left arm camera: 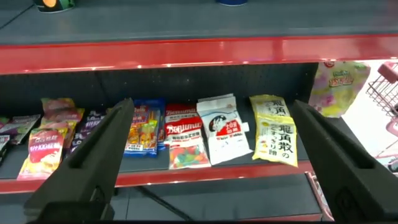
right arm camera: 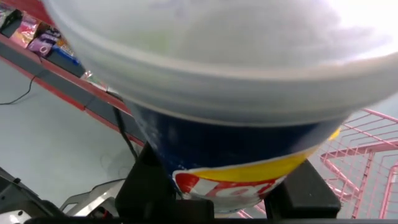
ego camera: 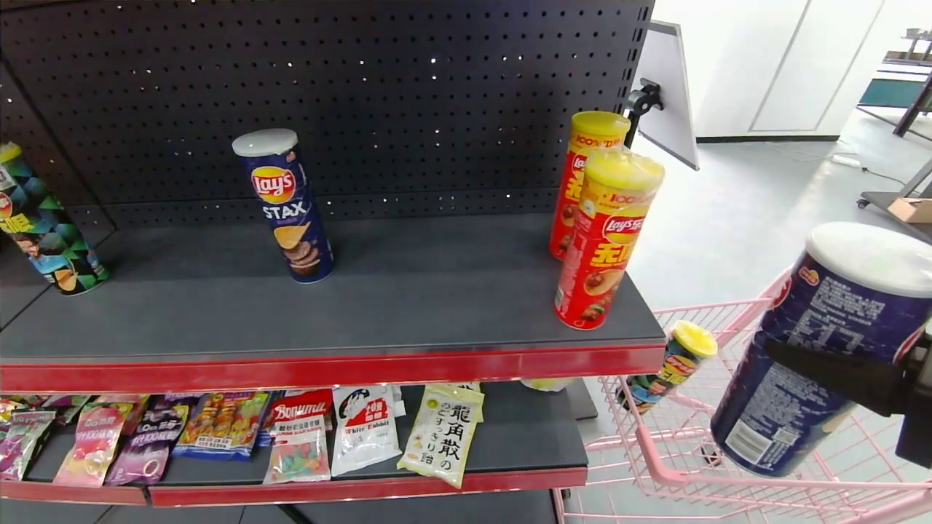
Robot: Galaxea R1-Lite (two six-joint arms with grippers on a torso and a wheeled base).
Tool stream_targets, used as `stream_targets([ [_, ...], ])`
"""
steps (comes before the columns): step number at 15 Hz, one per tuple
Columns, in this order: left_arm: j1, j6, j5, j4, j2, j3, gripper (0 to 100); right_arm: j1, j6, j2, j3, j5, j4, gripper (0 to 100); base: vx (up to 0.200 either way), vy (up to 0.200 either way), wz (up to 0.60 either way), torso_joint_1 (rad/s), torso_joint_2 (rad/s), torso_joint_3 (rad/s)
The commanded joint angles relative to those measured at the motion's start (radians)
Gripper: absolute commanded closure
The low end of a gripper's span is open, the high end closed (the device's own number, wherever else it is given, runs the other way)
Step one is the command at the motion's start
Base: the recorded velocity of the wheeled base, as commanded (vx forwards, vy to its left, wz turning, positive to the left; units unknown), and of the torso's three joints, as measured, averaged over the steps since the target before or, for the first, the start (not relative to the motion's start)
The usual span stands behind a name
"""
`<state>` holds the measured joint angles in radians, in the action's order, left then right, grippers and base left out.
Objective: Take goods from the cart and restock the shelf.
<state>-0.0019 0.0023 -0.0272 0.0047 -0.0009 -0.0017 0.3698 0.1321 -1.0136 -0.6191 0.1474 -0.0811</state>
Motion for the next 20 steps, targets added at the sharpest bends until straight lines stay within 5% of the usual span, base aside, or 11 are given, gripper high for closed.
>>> stream_targets([
  [1, 0.0, 0.001, 0.0, 0.0, 0.001, 0.0, 0, 0.001, 0.0, 0.024, 0.024, 0.003, 0.0, 100, 0.0, 0.0, 0.0, 0.0, 0.0, 0.0],
  [8, 0.0, 0.001, 0.0, 0.0, 0.001, 0.0, 0, 0.006, 0.004, 0.099, 0.082, 0.032, 0.004, 100, -0.171, 0.0, 0.0, 0.003, 0.0, -0.001],
  [20, 0.0, 0.002, 0.0, 0.0, 0.001, 0.0, 0, 0.0, 0.006, 0.093, 0.085, 0.03, 0.0, 100, 0.0, 0.0, 0.15, 0.002, 0.0, 0.001],
])
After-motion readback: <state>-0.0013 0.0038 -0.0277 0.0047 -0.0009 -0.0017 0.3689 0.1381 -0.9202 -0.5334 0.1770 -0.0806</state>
